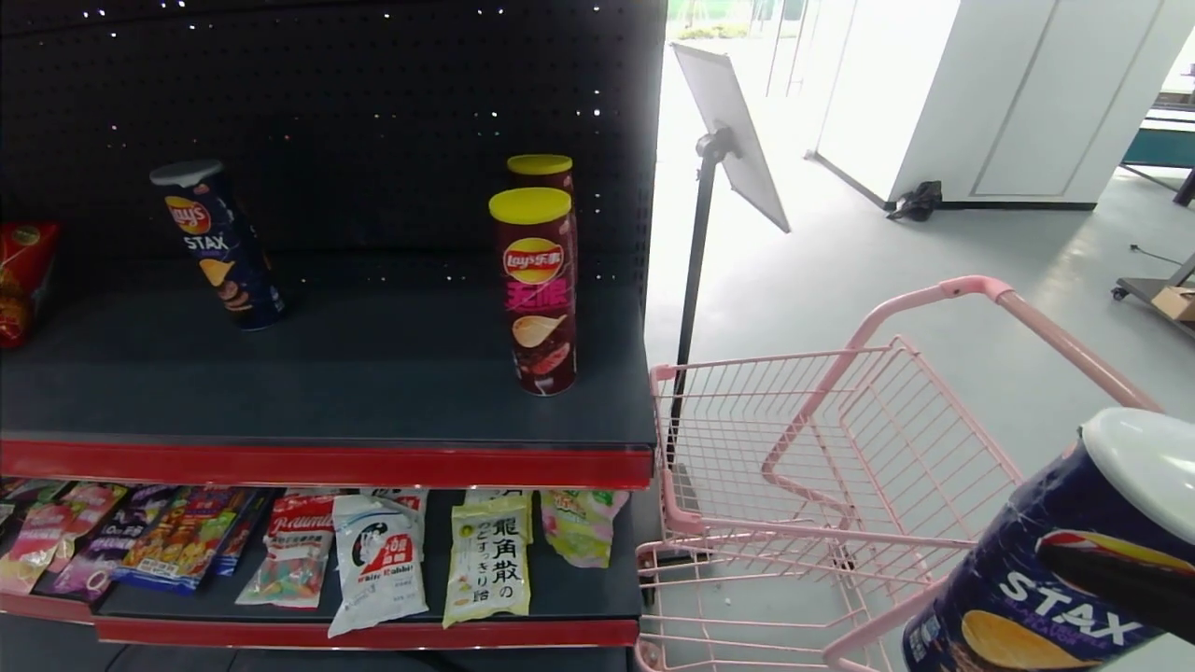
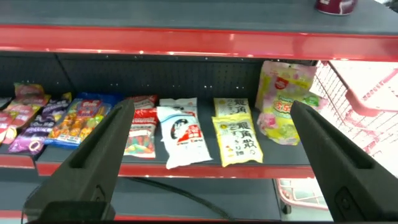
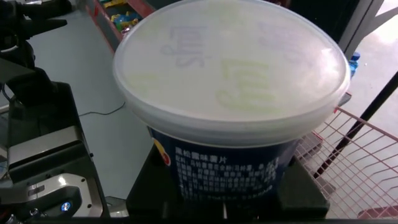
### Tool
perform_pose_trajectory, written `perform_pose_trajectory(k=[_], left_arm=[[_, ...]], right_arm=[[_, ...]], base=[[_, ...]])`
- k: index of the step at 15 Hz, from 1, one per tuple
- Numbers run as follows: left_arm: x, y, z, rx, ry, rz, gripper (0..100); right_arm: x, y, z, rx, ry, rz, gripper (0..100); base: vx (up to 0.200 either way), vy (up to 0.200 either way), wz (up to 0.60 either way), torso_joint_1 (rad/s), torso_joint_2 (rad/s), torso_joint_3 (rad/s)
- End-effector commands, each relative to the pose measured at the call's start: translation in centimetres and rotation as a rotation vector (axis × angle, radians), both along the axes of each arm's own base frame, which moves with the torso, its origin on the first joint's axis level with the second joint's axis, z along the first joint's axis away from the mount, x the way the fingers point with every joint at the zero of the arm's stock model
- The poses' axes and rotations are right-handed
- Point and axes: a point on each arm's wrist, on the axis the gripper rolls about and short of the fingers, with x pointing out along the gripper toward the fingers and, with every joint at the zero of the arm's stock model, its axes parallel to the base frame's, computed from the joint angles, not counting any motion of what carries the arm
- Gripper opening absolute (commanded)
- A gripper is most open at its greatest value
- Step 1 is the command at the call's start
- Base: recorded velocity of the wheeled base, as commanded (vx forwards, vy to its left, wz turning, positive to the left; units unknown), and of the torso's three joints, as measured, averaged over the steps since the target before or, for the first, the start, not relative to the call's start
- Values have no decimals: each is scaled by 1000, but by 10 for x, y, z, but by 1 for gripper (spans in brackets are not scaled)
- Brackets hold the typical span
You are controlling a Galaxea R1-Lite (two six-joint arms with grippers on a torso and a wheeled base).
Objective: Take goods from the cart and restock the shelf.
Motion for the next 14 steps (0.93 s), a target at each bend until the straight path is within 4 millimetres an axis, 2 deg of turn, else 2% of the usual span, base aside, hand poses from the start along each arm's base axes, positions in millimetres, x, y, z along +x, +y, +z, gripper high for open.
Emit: perform_pose_trajectory(k=[1,14], left_arm=[[0,0,0,0,2,0,100],[0,0,0,0,2,0,100]], right_arm=[[-1,0,-3,-1,7,0,0],[0,0,-2,-1,4,6,0]], base=[[0,200,0,7,7,2],[0,200,0,1,1,4]])
